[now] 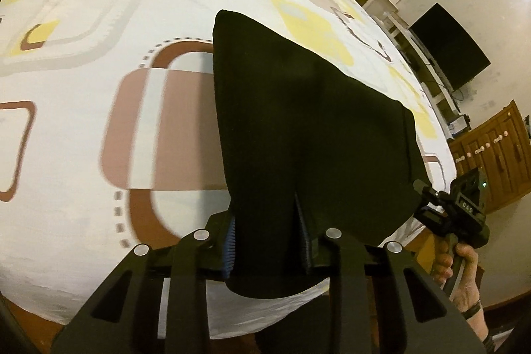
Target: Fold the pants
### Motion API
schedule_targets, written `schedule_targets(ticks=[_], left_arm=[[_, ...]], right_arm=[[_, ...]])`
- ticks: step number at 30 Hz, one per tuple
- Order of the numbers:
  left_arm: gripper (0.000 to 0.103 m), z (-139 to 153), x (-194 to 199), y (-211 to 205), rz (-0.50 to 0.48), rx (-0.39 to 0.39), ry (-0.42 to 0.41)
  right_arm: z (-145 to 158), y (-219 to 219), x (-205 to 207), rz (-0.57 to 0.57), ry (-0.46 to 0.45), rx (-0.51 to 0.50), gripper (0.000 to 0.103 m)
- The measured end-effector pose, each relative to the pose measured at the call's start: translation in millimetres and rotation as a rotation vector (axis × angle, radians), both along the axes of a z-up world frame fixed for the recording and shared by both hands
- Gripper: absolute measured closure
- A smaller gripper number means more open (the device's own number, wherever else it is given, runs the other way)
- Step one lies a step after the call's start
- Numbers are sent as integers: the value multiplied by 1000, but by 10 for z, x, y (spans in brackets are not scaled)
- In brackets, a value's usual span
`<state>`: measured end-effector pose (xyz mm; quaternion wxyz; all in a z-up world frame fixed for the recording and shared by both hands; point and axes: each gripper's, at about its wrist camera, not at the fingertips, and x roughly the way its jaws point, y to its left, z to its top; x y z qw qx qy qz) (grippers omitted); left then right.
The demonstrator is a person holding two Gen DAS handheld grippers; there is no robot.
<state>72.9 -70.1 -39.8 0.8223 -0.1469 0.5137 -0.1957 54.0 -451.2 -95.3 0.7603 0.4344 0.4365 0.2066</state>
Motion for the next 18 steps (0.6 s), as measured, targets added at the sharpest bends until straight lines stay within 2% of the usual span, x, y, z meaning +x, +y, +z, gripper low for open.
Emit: schedule_targets(ticks=[11, 18], left_arm=[[72, 34, -111, 470, 53, 25, -7], [71, 7, -115, 460, 49, 18, -4]], right_arm=[[17, 598, 165, 92, 8, 10, 67], [51, 700, 220, 96, 9, 17, 67]])
